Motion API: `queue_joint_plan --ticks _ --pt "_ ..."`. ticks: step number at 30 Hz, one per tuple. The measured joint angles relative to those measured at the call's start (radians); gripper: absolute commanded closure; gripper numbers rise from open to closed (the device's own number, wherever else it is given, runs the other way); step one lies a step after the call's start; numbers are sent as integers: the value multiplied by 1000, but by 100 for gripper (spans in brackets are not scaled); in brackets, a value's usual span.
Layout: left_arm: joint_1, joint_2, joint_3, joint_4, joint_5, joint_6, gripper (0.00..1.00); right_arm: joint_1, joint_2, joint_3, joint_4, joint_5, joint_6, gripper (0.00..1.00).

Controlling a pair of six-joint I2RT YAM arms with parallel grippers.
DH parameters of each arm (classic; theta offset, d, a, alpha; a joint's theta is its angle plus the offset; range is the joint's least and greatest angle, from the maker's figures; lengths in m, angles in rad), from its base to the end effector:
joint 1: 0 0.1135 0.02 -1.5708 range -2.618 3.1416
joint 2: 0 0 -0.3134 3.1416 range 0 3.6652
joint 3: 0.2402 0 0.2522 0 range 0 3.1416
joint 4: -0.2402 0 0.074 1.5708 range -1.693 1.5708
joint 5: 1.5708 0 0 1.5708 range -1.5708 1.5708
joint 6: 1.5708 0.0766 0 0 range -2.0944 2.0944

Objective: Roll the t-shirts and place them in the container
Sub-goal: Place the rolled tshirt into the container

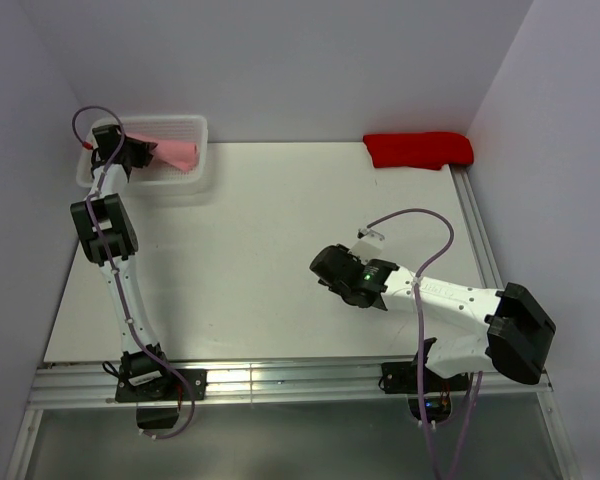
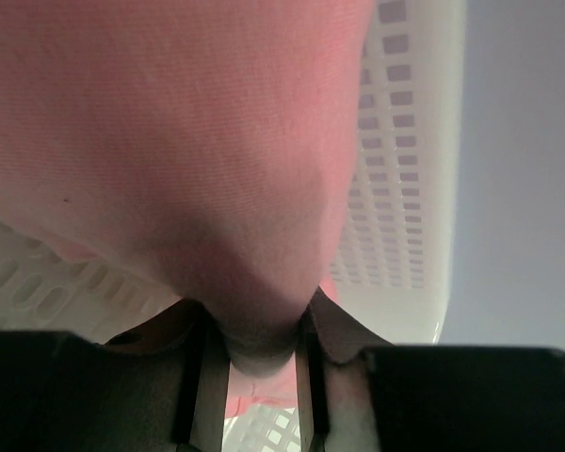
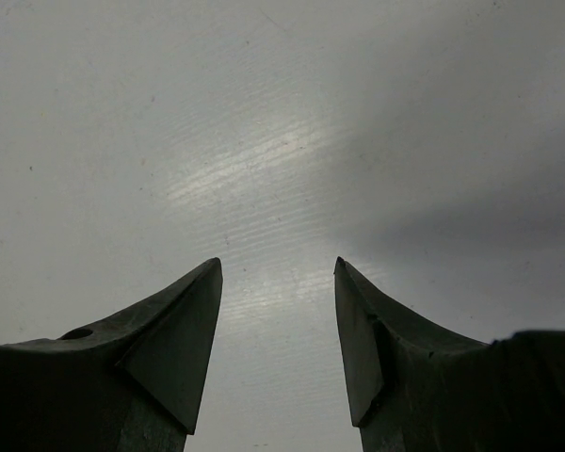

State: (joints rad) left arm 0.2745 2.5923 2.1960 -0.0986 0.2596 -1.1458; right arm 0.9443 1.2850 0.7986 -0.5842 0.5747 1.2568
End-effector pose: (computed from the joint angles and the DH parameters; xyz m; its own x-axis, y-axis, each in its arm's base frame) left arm 0.6471 0.1618 0.1676 -0.1479 -0.9564 -0.2518 -0.4349 0.2915 -0.8520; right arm 0.1760 0.1721 0.2314 -0.6602 0.4494 -0.6018 0.3265 0.8933 0.3088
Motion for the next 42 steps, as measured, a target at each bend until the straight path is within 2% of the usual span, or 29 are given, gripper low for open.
queue_joint_plan --ticks 3,6,8,13,15,29,42 --pt "-1 0 12 -23 -18 0 98 0 -3 0 0 -1 -1 42" --pt "-2 0 15 -42 -30 0 86 -2 -12 0 0 -5 -2 42" --pt "-2 0 15 -49 -34 0 84 -3 -19 0 0 -8 -2 42" --pt "-4 0 15 -50 -40 0 62 -11 -28 0 0 -11 -2 42" --pt "-4 0 15 -50 -41 0 57 -12 -28 0 0 -13 -2 41" --pt "-7 -2 14 -74 -74 13 31 -18 -29 -1 15 -20 -18 41" --pt "-8 -28 7 -146 -75 39 27 -35 -36 -3 51 -45 -36 41"
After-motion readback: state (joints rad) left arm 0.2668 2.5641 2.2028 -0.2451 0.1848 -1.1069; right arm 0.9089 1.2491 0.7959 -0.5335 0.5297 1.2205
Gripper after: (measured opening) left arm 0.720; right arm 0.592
